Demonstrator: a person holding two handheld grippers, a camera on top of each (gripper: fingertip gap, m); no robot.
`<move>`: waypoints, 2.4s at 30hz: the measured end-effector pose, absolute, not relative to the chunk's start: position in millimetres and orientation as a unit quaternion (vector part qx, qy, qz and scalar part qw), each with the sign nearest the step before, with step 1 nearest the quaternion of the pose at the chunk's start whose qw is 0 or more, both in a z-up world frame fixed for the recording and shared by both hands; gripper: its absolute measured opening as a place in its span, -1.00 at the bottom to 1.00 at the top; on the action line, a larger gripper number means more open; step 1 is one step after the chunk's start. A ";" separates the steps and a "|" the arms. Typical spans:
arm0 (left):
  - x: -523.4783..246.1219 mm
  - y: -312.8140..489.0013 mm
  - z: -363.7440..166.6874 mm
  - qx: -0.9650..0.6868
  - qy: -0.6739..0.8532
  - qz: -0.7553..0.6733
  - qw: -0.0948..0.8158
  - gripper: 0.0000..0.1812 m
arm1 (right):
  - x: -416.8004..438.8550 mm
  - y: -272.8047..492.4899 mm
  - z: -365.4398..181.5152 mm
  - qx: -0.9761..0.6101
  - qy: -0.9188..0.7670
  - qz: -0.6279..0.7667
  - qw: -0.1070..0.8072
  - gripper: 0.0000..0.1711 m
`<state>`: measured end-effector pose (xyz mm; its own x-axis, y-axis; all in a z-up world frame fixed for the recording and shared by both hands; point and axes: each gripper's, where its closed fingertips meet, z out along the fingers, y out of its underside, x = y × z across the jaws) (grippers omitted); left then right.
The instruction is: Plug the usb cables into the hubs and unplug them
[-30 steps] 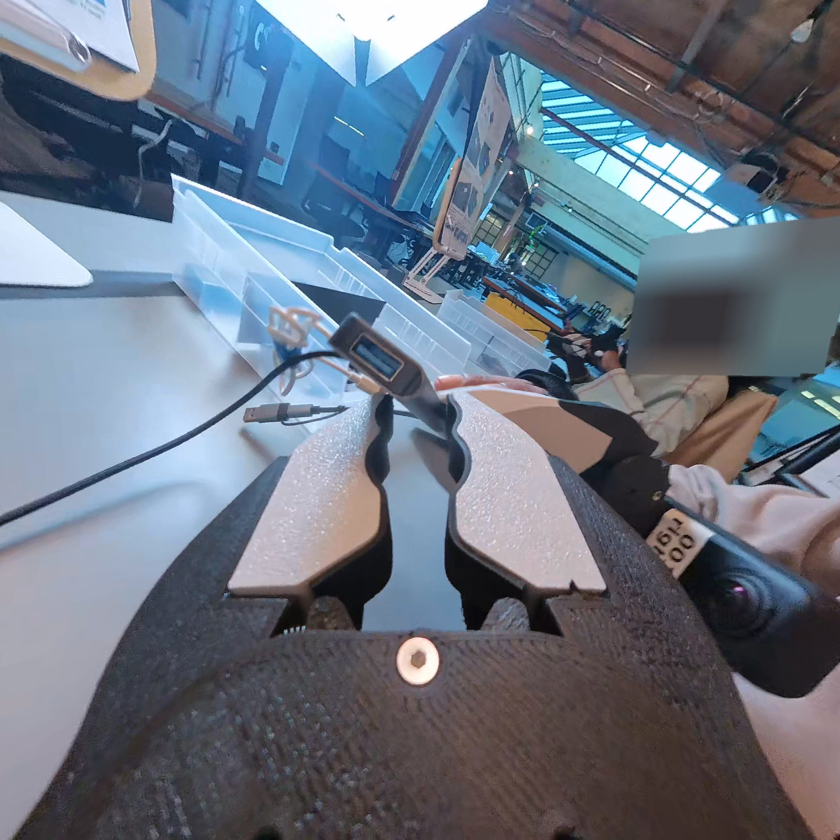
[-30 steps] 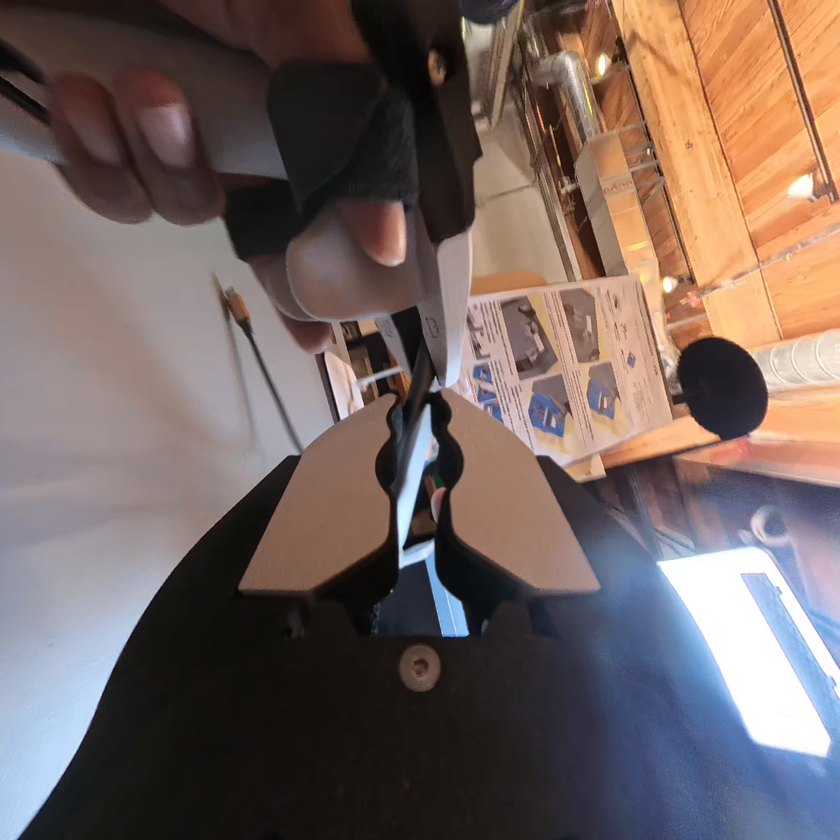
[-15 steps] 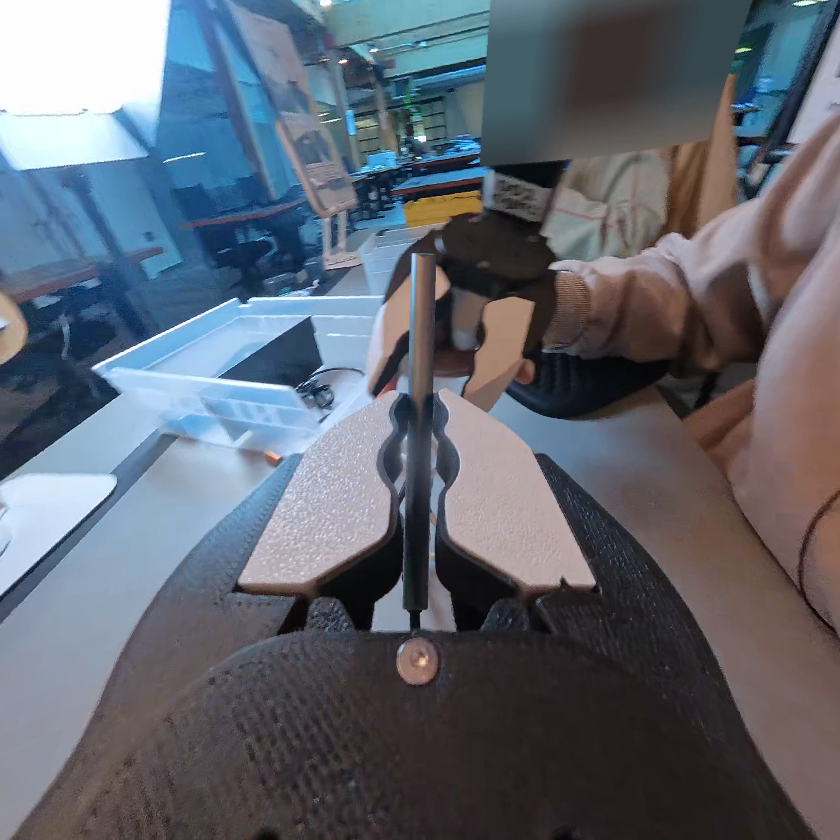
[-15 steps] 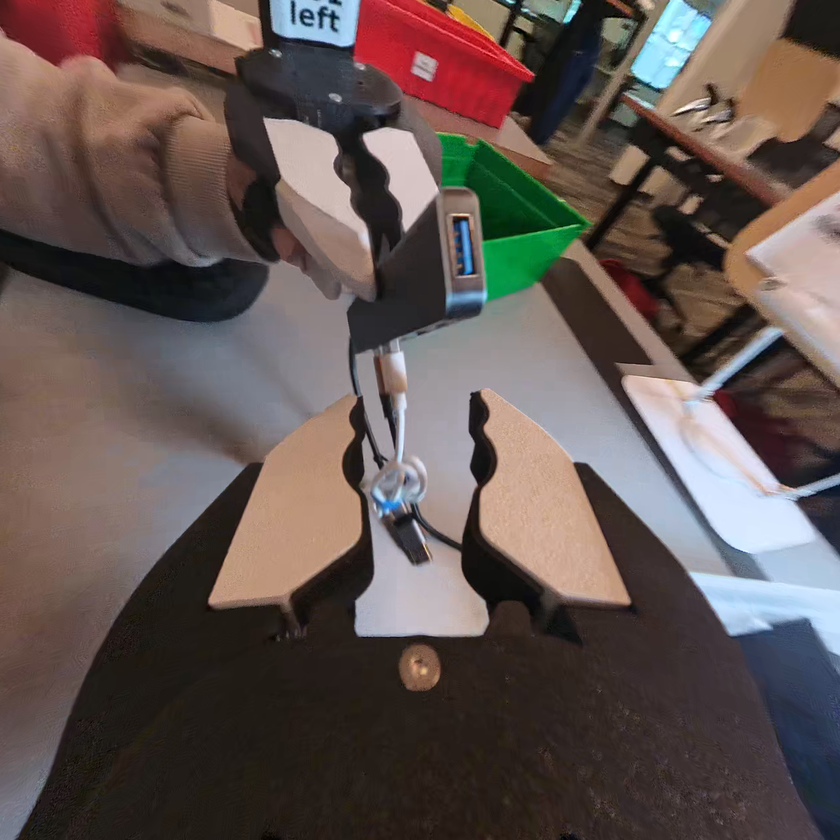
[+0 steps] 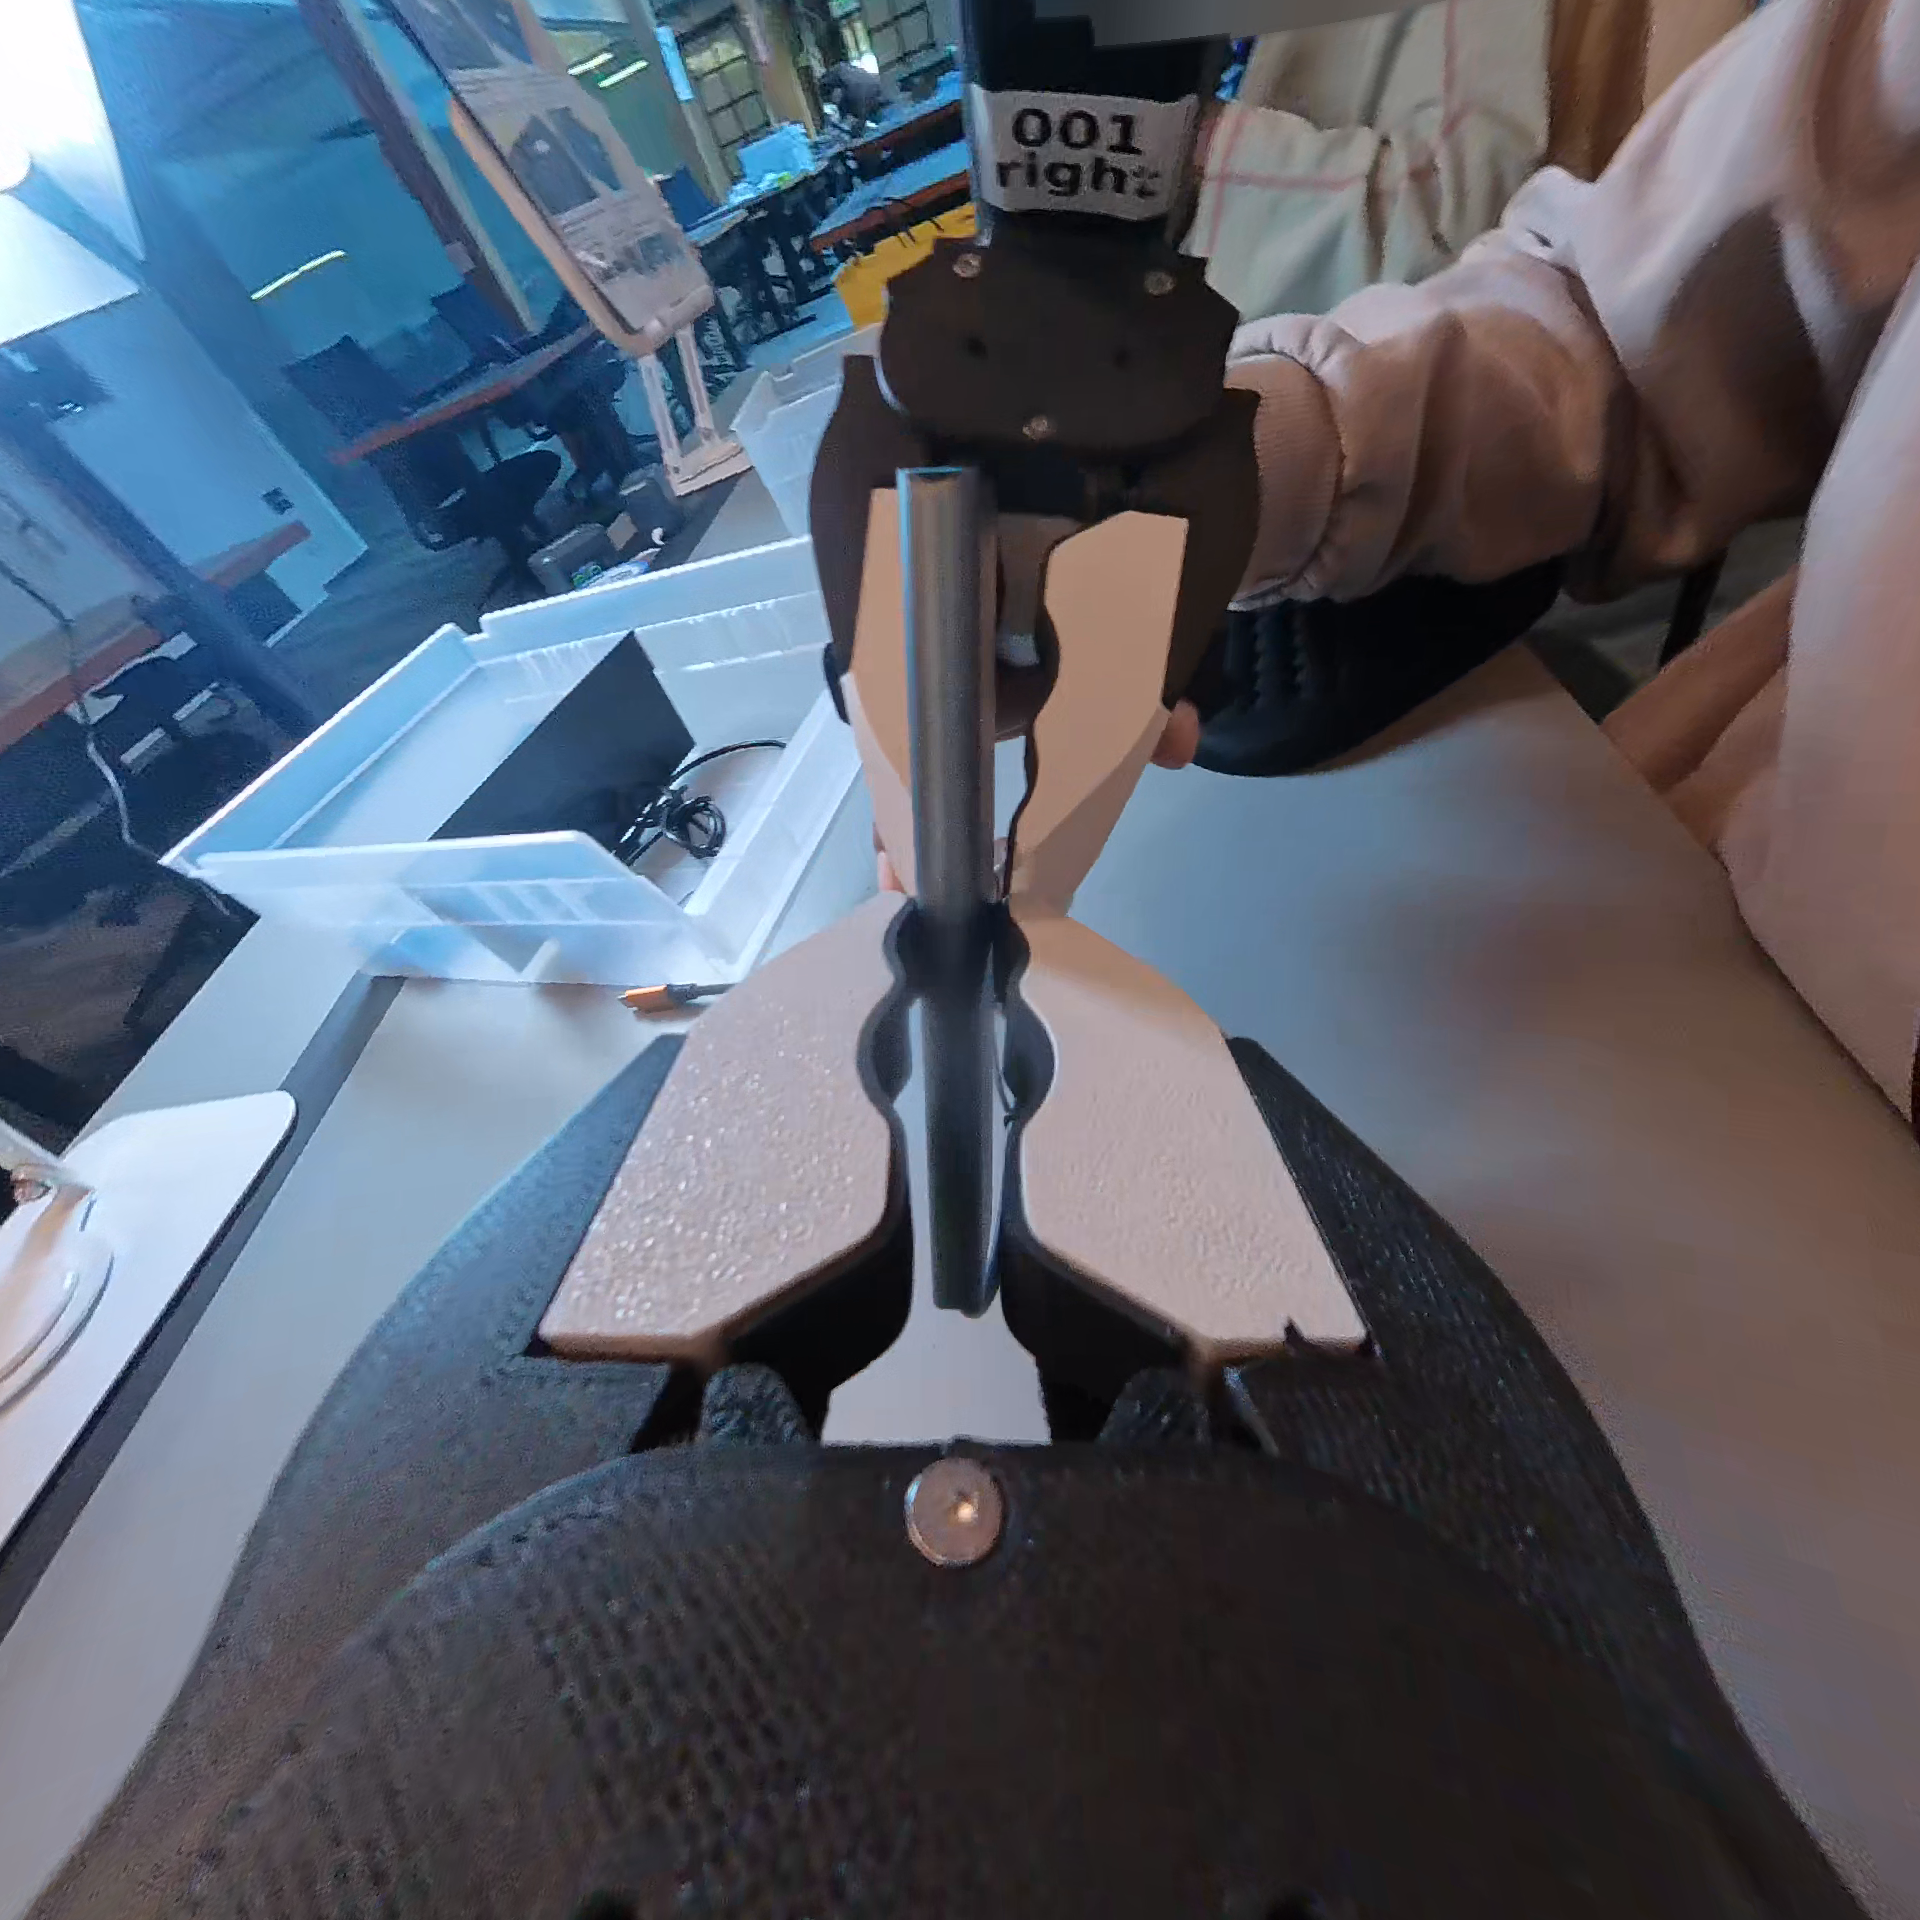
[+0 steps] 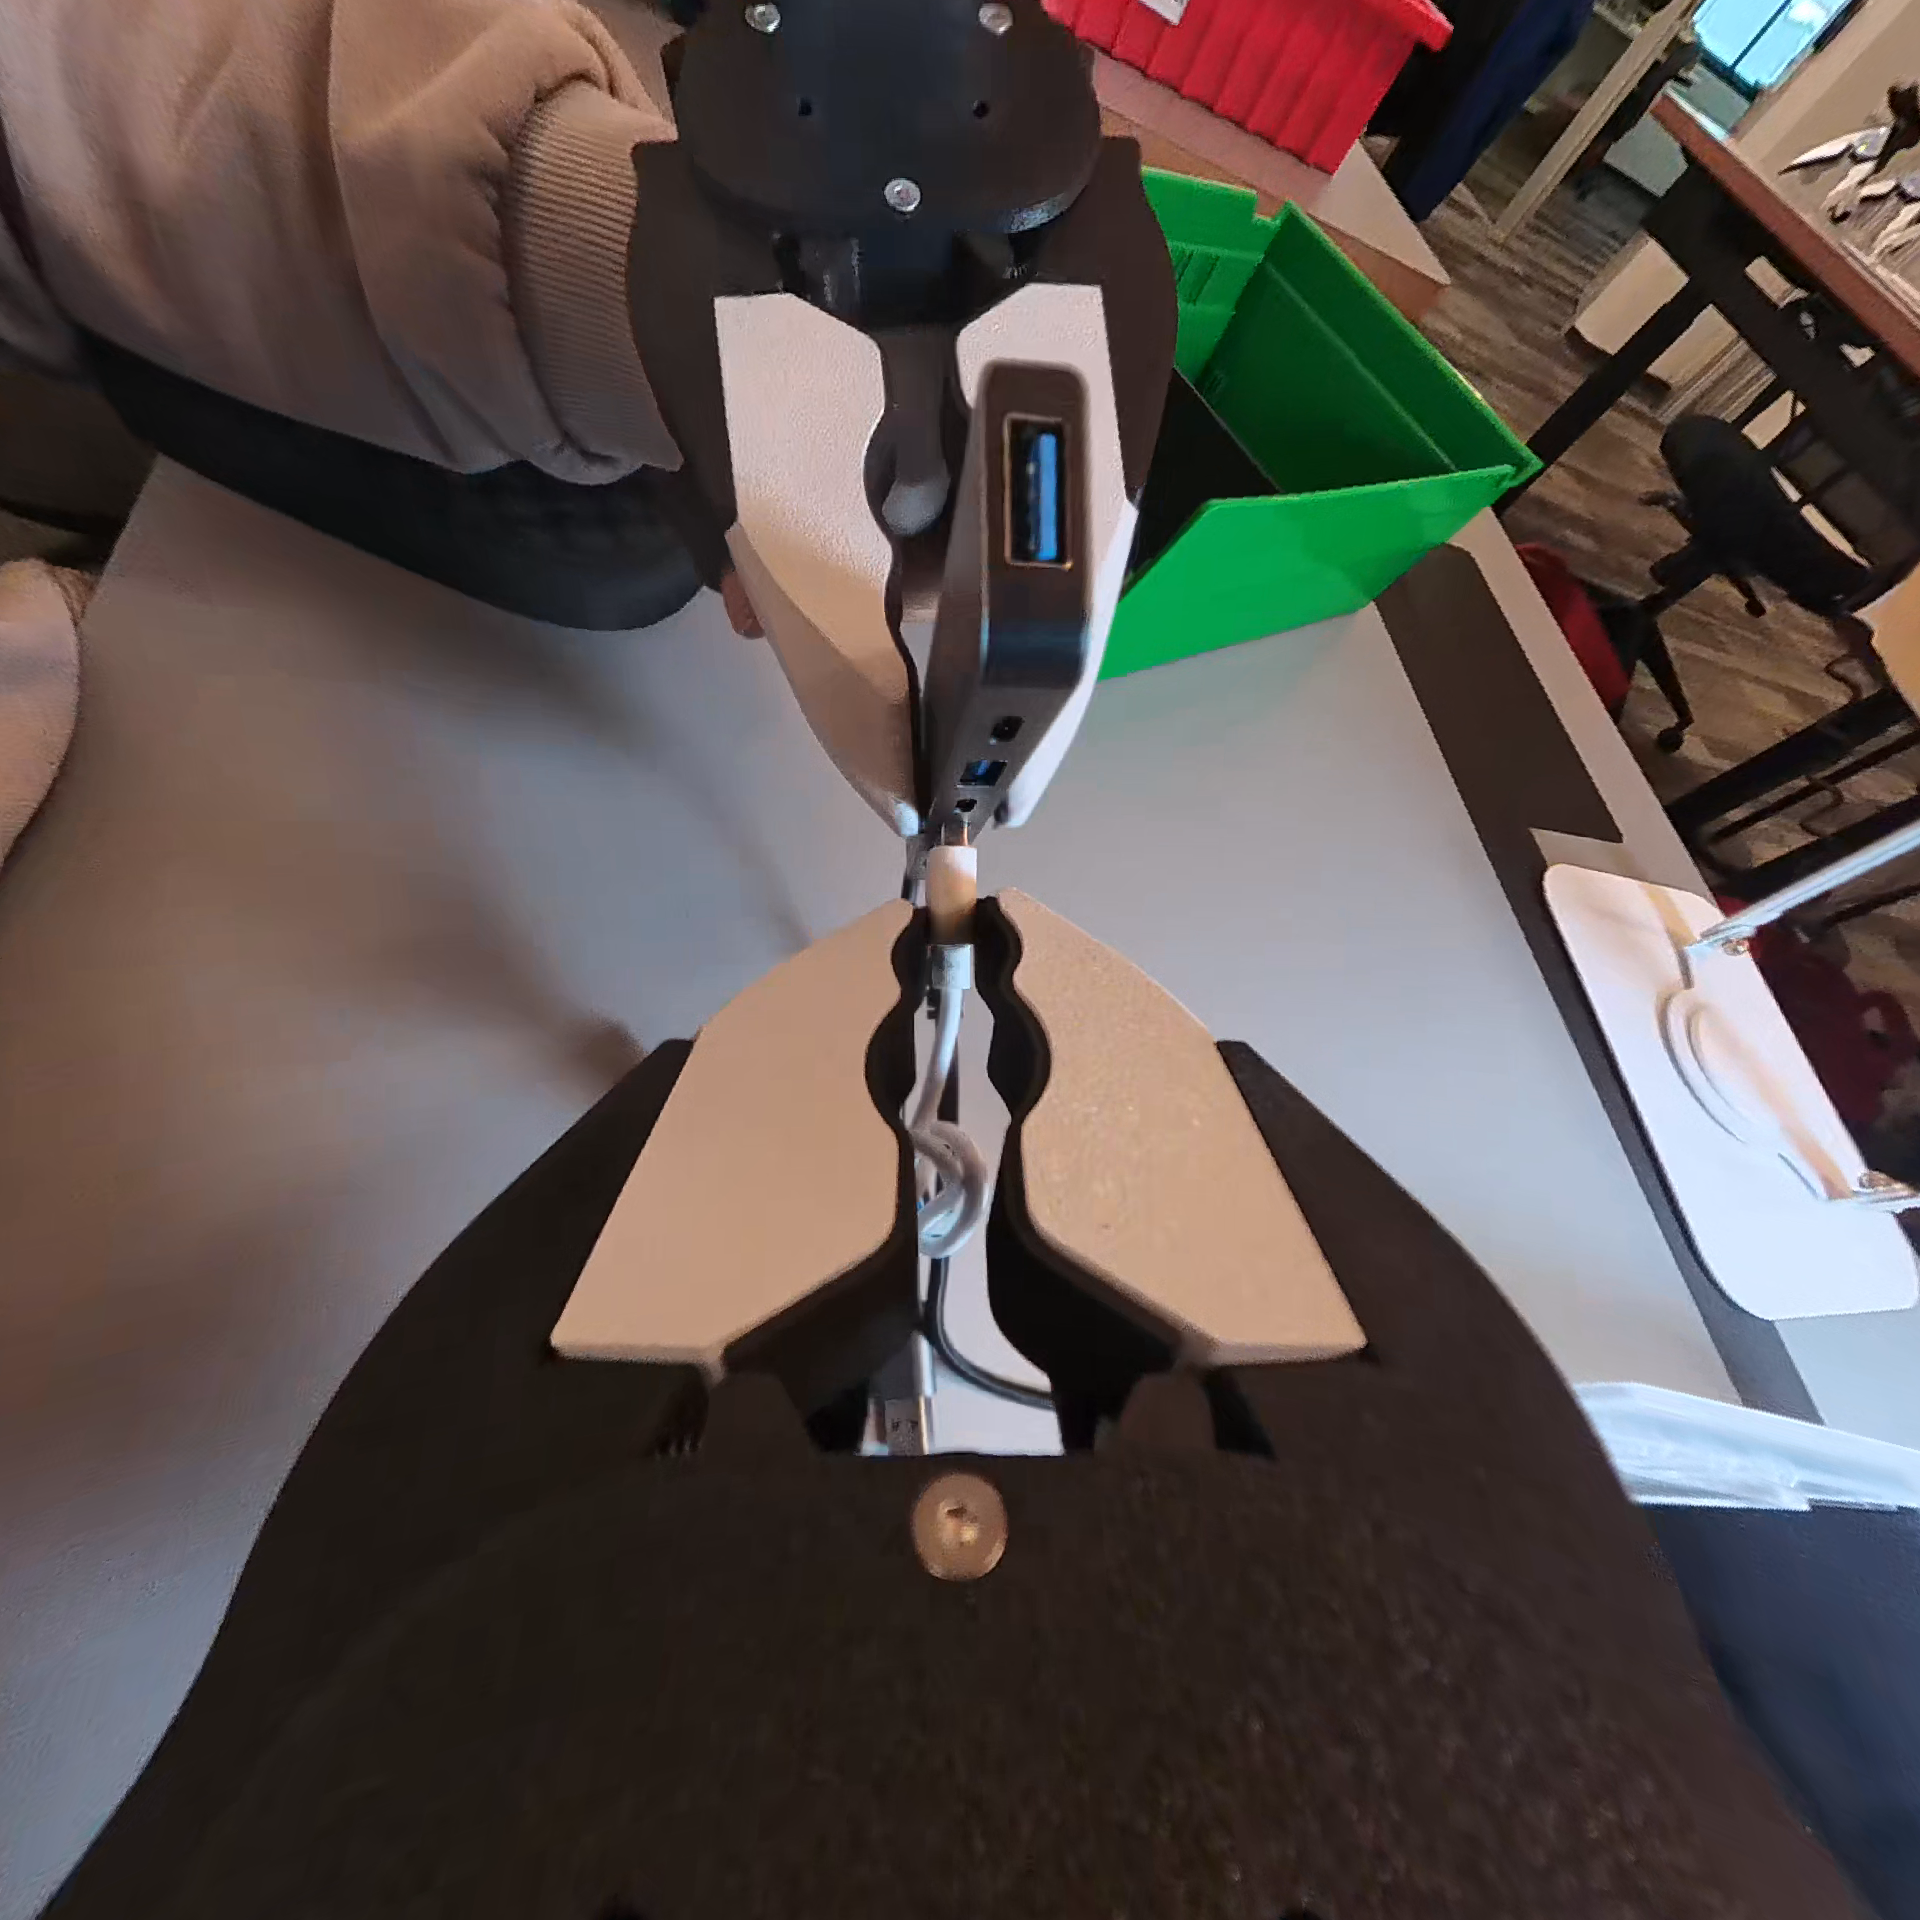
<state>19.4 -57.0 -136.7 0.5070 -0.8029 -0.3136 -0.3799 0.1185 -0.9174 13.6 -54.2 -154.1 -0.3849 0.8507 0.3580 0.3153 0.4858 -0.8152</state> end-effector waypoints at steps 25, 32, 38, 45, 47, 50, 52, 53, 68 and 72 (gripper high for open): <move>-55.6 -81.6 -44.3 -0.559 0.291 -0.270 0.728 -0.88 | 80.2 206.9 -146.8 -0.646 -0.607 0.056 0.459 -0.54; -38.3 -76.9 -57.9 -0.570 0.310 -0.290 0.703 -0.88 | 13.7 33.4 -108.0 -0.460 -0.710 0.338 0.413 -0.52; -12.6 -76.6 -71.7 -0.578 0.338 -0.293 0.682 -0.88 | -27.2 -82.1 -121.9 -0.359 -0.746 0.433 0.356 -0.66; -9.9 -76.4 -84.9 -0.595 0.367 -0.262 0.665 -0.86 | -28.1 -79.6 -118.2 -0.369 -0.739 0.432 0.362 -0.92; -12.4 -72.0 -101.1 -0.622 0.392 -0.213 0.643 -0.76 | -26.0 -74.7 -112.4 -0.379 -0.729 0.438 0.364 -0.92; -10.9 -72.0 -102.4 -0.622 0.406 -0.191 0.641 -0.88 | -22.3 -75.0 -114.5 -0.375 -0.743 0.423 0.359 -0.92; -10.1 -74.4 -102.3 -0.622 0.420 -0.181 0.635 -0.88 | -20.7 -76.7 -113.8 -0.368 -0.747 0.420 0.361 -0.92; -11.3 -76.0 -97.7 -0.616 0.417 -0.182 0.643 -0.88 | -19.2 -76.0 -114.1 -0.370 -0.748 0.422 0.355 -0.93; -63.9 -90.0 -35.7 -0.545 0.299 -0.221 0.752 -0.88 | 56.6 102.1 82.4 -0.448 -0.535 0.335 0.633 -0.92; -65.8 -88.5 -37.7 -0.548 0.291 -0.220 0.753 -0.88 | 64.4 141.0 84.1 -0.497 -0.501 0.297 0.644 -0.92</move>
<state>-65.8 -88.5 -37.7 0.7335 -0.6505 -0.1971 0.0129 0.3032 -0.9528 64.4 141.0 84.1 0.3223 0.8796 0.3499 0.1156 0.3303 -0.9368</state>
